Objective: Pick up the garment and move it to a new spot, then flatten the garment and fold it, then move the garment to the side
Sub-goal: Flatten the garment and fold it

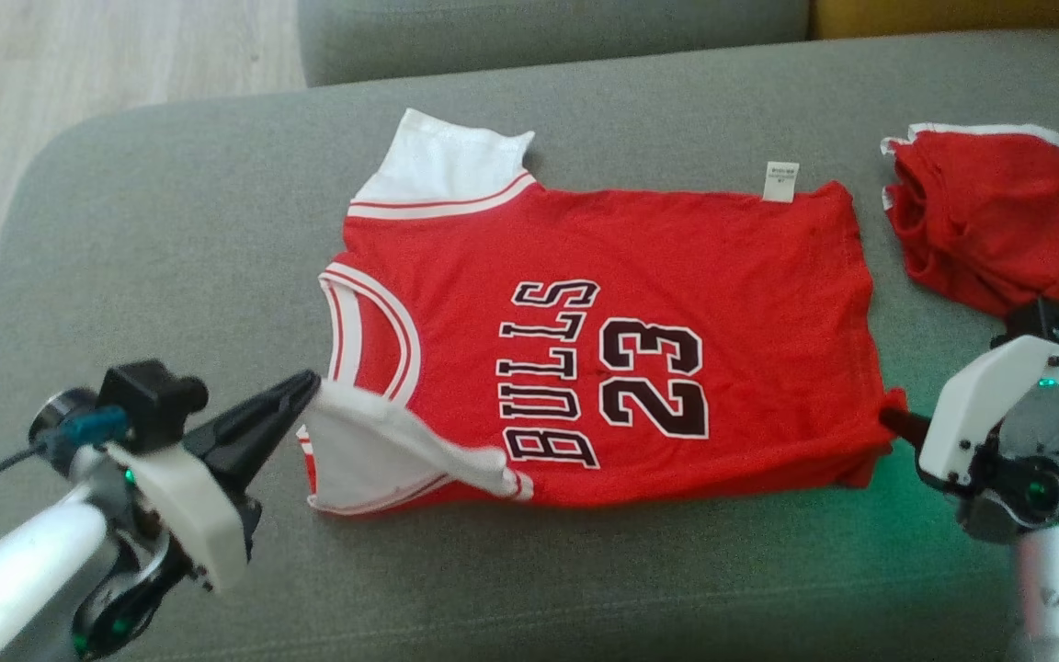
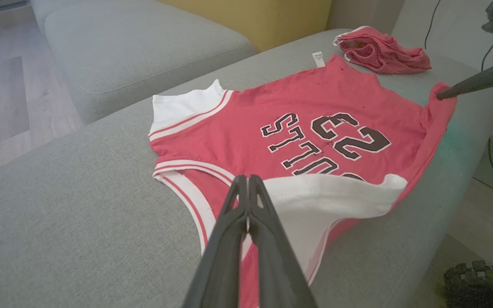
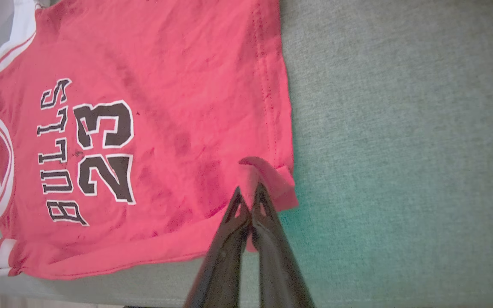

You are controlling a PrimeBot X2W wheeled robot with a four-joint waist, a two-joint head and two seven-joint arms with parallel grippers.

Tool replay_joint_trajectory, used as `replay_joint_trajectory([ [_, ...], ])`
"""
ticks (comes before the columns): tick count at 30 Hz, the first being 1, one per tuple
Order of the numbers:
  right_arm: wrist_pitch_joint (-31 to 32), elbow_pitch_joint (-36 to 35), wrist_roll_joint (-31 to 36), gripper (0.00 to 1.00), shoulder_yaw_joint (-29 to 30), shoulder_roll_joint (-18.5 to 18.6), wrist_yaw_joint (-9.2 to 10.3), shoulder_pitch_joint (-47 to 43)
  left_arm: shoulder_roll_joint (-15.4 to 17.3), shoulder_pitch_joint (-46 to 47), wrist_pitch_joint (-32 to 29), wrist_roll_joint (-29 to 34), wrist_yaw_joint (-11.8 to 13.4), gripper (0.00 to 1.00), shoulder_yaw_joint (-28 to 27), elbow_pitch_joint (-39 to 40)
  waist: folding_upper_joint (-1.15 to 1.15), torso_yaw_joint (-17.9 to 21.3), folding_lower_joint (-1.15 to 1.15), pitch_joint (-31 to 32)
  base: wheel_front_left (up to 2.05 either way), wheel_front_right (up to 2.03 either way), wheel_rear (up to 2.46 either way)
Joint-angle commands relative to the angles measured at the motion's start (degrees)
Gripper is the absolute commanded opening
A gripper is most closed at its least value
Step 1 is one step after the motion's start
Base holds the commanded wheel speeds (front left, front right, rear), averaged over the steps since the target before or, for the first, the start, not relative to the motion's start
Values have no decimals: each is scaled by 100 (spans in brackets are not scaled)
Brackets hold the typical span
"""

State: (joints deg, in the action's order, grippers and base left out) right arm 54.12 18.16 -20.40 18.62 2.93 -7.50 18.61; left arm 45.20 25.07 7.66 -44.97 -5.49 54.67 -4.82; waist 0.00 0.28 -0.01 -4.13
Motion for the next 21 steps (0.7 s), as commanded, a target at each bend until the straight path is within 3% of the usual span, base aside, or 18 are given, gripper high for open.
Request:
replay_joint_trajectory([
  [1,-117,-128,-7,0,-68,0,1,374,132,409,75,13,48,0,-366,14,0,33,1,-75,0,0,0],
  [9,-658,588,-68,0,-95,-4,1,843,-255,827,211,80,245,0,-518,-621,0,134,1,-321,0,0,0],
  [21,-1242,1313,-167,0,-234,-4,1,1339,-779,1587,-23,286,285,0,-438,-1661,0,248,1,-547,0,0,0],
])
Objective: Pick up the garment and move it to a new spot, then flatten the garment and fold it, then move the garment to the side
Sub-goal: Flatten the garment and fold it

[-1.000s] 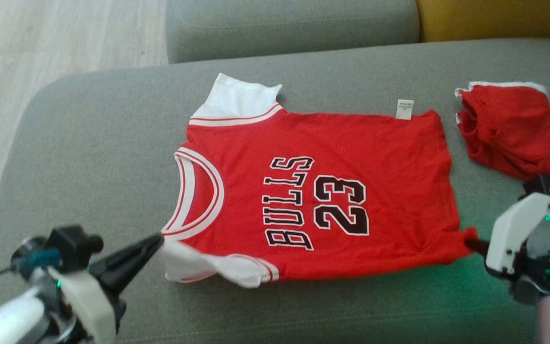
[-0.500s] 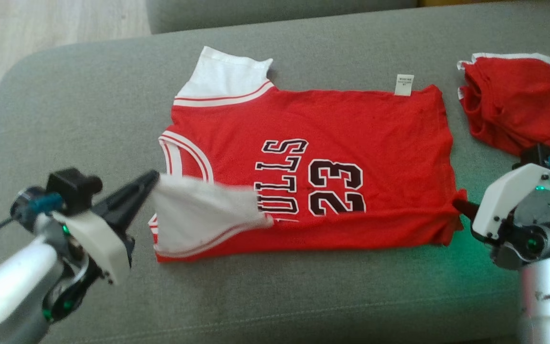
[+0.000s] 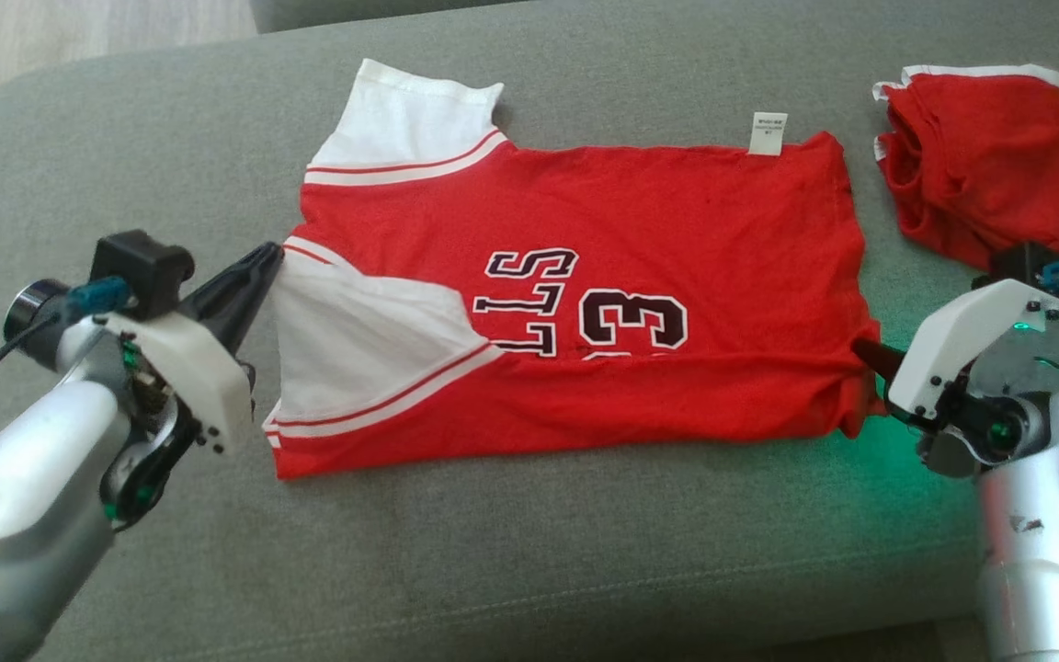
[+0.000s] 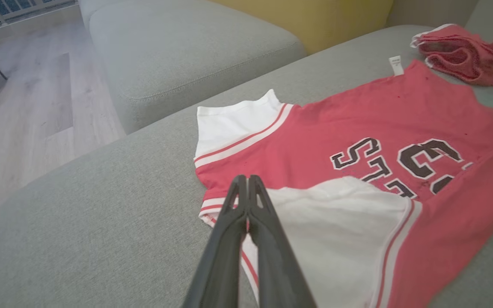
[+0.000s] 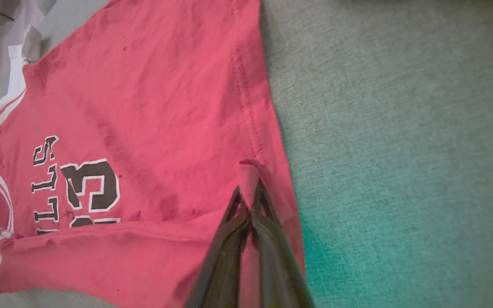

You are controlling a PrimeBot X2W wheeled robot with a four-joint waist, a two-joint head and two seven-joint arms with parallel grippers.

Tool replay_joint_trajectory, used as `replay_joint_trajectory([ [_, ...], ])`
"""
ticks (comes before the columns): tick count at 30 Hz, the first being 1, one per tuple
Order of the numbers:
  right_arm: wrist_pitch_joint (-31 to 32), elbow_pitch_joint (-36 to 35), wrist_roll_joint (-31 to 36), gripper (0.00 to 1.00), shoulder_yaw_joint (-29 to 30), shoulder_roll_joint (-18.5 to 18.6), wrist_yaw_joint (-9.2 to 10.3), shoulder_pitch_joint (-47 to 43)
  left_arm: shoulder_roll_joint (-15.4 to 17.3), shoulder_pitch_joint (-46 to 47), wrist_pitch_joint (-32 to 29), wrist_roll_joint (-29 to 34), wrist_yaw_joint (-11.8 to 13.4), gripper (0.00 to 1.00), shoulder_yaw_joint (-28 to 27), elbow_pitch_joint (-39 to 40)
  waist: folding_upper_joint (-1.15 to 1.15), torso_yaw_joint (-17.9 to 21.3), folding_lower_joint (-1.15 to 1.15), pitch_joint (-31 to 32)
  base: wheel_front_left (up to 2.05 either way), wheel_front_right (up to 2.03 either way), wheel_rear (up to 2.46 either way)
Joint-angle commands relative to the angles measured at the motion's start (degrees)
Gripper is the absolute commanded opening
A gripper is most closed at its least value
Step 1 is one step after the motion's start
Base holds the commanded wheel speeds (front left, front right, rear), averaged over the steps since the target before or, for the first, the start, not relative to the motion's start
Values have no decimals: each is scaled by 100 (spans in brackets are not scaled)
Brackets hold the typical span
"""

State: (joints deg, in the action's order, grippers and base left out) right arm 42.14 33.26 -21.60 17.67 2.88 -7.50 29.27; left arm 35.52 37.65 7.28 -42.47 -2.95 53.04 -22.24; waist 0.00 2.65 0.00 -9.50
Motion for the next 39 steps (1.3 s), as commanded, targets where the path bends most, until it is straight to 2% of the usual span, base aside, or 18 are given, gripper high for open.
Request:
replay_joint_trajectory([
  [1,-85,-147,-58,0,-154,0,1,306,140,375,-13,39,36,0,-263,-14,0,24,0,-28,0,0,0],
  [7,-353,122,-201,0,-297,0,1,462,-136,606,-96,67,-11,0,-174,-536,0,86,0,-124,0,0,0],
  [8,-407,171,-211,16,-295,0,1,482,-175,638,-79,79,-4,0,-169,-619,0,94,0,-133,0,0,0],
  [9,-452,219,-220,100,-300,0,1,502,-212,669,-65,99,29,13,-166,-710,0,99,0,-141,0,0,0],
  [10,-502,265,-238,100,-291,0,1,522,-251,696,-63,116,78,67,-165,-804,0,102,0,-145,0,0,0],
  [11,-566,298,-258,100,-292,0,1,541,-287,722,-42,143,101,100,-153,-874,0,104,0,-144,0,0,0],
  [16,-946,401,-308,100,-184,0,1,590,-424,792,259,53,366,100,-372,-1166,0,97,0,-86,0,0,0],
  [21,-1627,27,-563,100,-196,38,1,484,-482,781,671,-136,969,100,-989,-962,0,63,0,71,0,0,0],
  [25,-2192,-560,-664,100,-652,179,1,118,-525,372,764,-243,1396,100,-1680,-195,0,64,0,220,0,0,0],
  [30,-2905,-1461,-651,100,-1334,532,1,-587,-684,-773,770,238,1846,100,-2796,1236,0,48,0,360,0,0,0],
  [32,-3272,-1764,-550,100,-1467,635,1,-882,-909,-1281,770,447,1912,100,-3154,1679,0,37,0,420,0,0,0],
  [35,-3738,-2105,-412,100,-1584,642,1,-1306,-1334,-2018,771,651,1641,100,-3435,2093,0,22,0,498,0,0,0],
  [39,-4273,-2413,-246,100,-1554,395,1,-1773,-1825,-2757,771,1002,1482,100,-3675,2053,0,52,0,550,0,0,0],
])
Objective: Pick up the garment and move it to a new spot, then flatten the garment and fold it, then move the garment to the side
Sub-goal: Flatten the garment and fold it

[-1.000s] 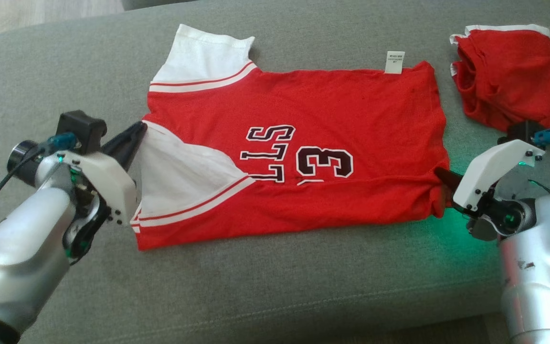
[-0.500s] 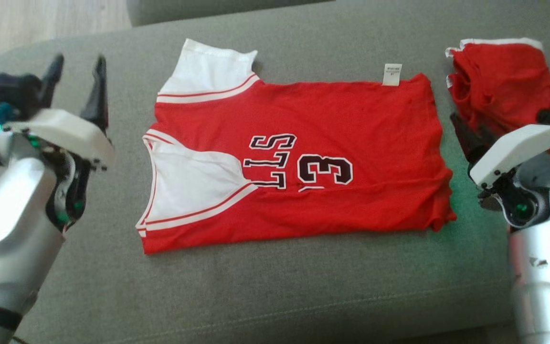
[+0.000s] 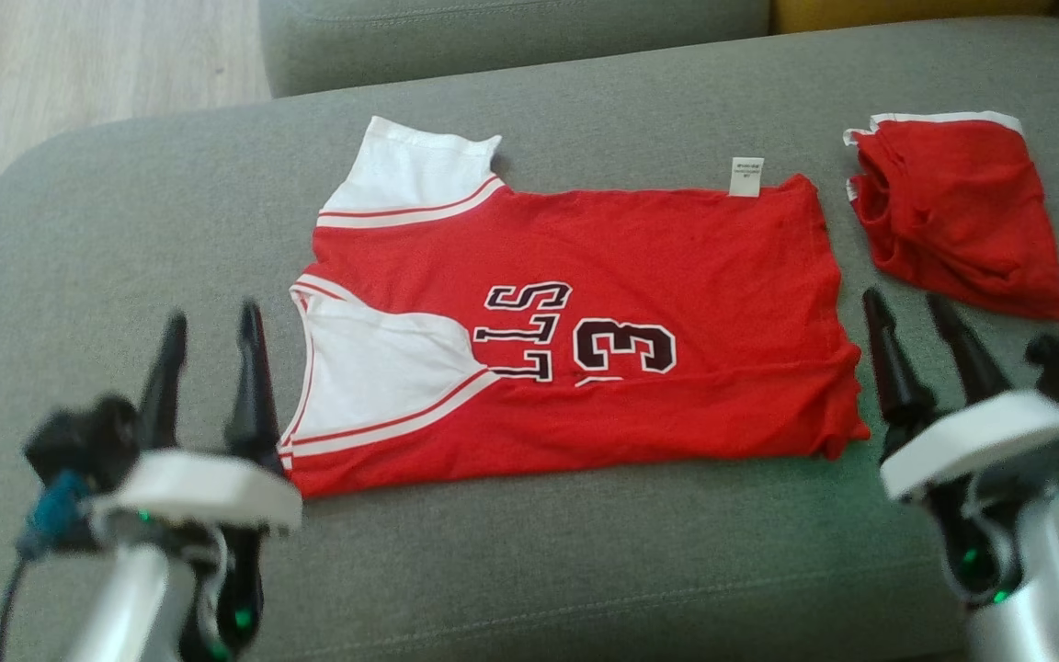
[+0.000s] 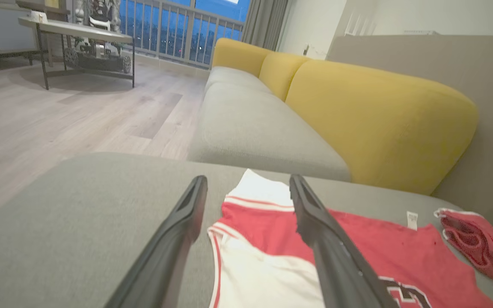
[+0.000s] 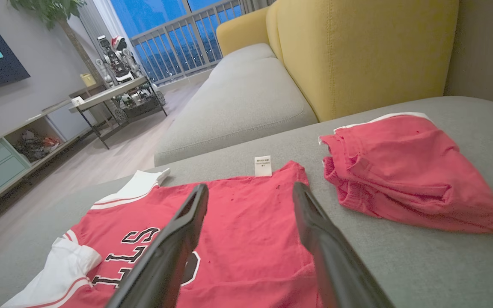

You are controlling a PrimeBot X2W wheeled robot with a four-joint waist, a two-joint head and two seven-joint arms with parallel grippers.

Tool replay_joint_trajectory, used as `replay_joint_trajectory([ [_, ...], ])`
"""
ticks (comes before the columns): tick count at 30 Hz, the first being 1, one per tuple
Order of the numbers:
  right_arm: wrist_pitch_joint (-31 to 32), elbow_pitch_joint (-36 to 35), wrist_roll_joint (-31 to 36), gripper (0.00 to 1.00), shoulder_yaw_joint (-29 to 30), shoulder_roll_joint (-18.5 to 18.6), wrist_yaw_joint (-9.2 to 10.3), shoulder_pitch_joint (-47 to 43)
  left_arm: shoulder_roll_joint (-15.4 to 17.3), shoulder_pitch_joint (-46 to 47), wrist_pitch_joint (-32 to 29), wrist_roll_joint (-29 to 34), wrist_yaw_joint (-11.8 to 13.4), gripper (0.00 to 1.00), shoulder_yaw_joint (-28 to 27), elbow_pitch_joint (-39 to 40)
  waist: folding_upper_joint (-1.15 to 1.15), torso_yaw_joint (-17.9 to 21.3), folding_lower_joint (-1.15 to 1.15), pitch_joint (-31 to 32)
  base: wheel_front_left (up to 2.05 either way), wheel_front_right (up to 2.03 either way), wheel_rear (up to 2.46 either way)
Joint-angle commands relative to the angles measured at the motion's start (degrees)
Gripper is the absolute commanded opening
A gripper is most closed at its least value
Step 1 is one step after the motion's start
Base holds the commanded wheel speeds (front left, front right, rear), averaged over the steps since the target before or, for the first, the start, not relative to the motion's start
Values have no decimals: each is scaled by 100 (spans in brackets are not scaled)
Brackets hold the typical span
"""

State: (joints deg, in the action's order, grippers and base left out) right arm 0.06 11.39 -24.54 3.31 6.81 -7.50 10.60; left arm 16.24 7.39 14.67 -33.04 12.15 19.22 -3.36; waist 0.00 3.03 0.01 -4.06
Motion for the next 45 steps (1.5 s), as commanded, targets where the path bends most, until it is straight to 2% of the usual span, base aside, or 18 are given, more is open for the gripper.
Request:
replay_joint_trajectory([
  [1,-170,-279,101,100,-125,-57,1,-7,7,138,32,164,-62,100,-363,120,0,30,-1,11,0,0,0],
  [4,-333,-366,357,100,-245,-180,1,-223,-316,-196,32,259,-194,100,-627,-109,0,117,-1,-19,0,0,0],
  [11,-370,-482,617,100,-416,-265,1,-224,-459,-235,32,700,-476,100,-716,-1068,0,249,-1,-106,0,0,0],
  [19,-348,-627,634,100,-375,-334,1,-276,-612,81,-131,712,-401,100,-651,-2451,0,450,-1,-155,0,0,0],
  [30,-371,-669,660,100,-303,-377,1,-329,-656,464,-367,655,-440,100,-550,-3432,0,671,-1,-243,0,0,0],
  [31,-374,-669,663,100,-291,-379,1,-324,-663,487,-392,646,-456,97,-536,-3478,0,680,-1,-248,0,0,0],
  [33,-378,-661,666,100,-262,-382,1,-318,-669,526,-385,640,-506,0,-505,-3530,0,689,-1,-251,0,0,0],
  [38,-182,-423,541,100,-148,-389,1,-398,-659,571,-215,684,-522,0,-480,-3481,0,651,-1,-227,0,0,0],
  [45,103,467,-449,100,108,-391,1,-372,-623,496,3,795,-456,0,-616,-2848,0,453,-1,-165,0,0,0],
])
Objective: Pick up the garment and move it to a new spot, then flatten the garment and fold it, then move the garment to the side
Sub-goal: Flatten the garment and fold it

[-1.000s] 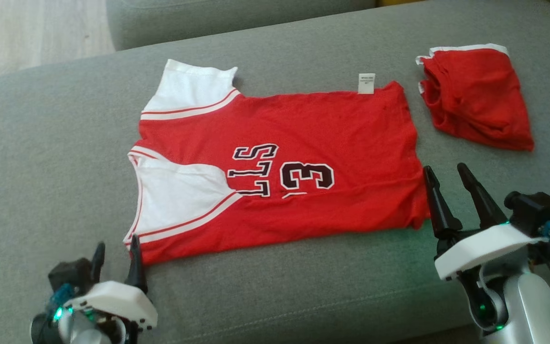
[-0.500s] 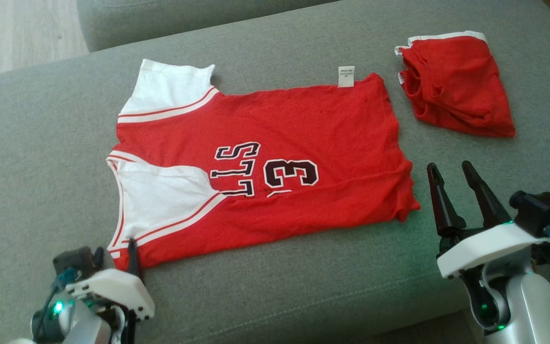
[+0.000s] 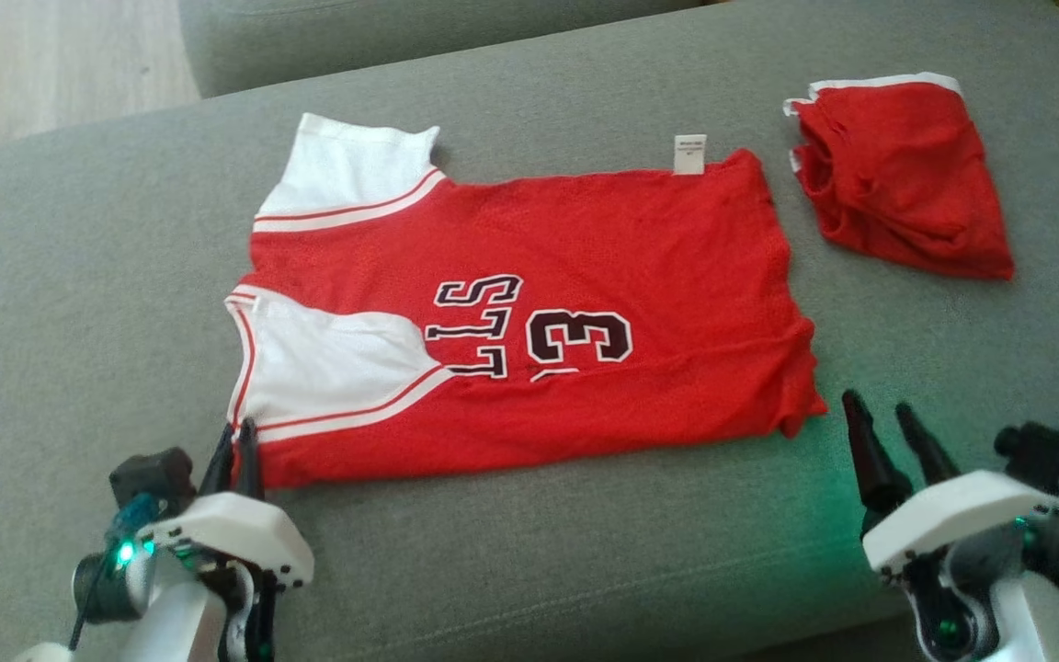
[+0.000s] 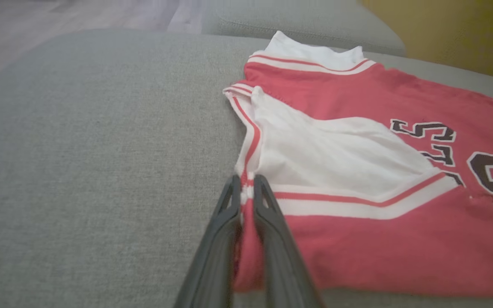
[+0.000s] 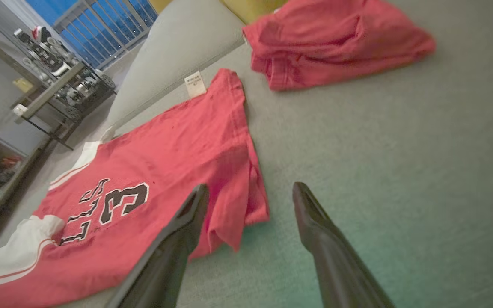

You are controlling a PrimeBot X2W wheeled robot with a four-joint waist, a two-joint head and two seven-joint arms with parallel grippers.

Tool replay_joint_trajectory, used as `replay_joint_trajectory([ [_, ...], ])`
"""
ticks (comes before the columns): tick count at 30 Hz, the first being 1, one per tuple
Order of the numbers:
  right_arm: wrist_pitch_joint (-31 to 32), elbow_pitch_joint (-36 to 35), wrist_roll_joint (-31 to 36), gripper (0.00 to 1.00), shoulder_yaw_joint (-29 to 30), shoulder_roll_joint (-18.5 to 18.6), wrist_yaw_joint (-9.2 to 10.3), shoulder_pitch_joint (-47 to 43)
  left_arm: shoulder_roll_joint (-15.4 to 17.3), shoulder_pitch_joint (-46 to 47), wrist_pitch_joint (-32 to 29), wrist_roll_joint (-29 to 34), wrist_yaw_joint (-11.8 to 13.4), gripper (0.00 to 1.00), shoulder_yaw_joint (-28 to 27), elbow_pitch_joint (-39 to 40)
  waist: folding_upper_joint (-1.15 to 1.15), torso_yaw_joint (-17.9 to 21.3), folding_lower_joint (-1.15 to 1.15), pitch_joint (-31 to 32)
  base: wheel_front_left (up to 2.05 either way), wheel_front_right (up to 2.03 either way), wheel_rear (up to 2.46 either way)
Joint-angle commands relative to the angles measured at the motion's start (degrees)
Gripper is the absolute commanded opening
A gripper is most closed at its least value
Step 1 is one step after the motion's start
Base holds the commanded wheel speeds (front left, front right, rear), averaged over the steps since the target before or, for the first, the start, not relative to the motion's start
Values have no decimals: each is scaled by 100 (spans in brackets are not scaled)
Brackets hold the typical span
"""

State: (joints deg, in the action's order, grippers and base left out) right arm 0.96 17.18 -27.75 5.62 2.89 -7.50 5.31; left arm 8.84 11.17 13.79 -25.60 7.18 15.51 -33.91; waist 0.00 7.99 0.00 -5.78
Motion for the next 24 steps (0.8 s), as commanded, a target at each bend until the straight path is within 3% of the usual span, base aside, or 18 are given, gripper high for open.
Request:
replay_joint_trajectory([
  [1,23,53,-312,100,-113,0,1,200,117,96,100,83,48,0,-256,325,0,-76,0,5,0,0,0],
  [12,-222,2009,-1611,100,-413,-1,1,1057,11,-101,119,416,41,0,-314,1258,0,-356,0,-84,0,0,0],
  [22,-594,2797,-1967,100,-975,-1,1,1526,24,-147,120,472,0,0,-352,1221,0,-439,0,-95,0,0,0],
  [23,-620,2860,-1919,29,-1012,-1,1,1545,24,-151,120,469,-2,0,-358,1205,0,-436,0,-86,0,0,0],
  [24,-666,2921,-1854,0,-1027,-1,1,1562,23,-155,120,467,-1,0,-366,1190,0,-431,0,-75,0,0,0],
])
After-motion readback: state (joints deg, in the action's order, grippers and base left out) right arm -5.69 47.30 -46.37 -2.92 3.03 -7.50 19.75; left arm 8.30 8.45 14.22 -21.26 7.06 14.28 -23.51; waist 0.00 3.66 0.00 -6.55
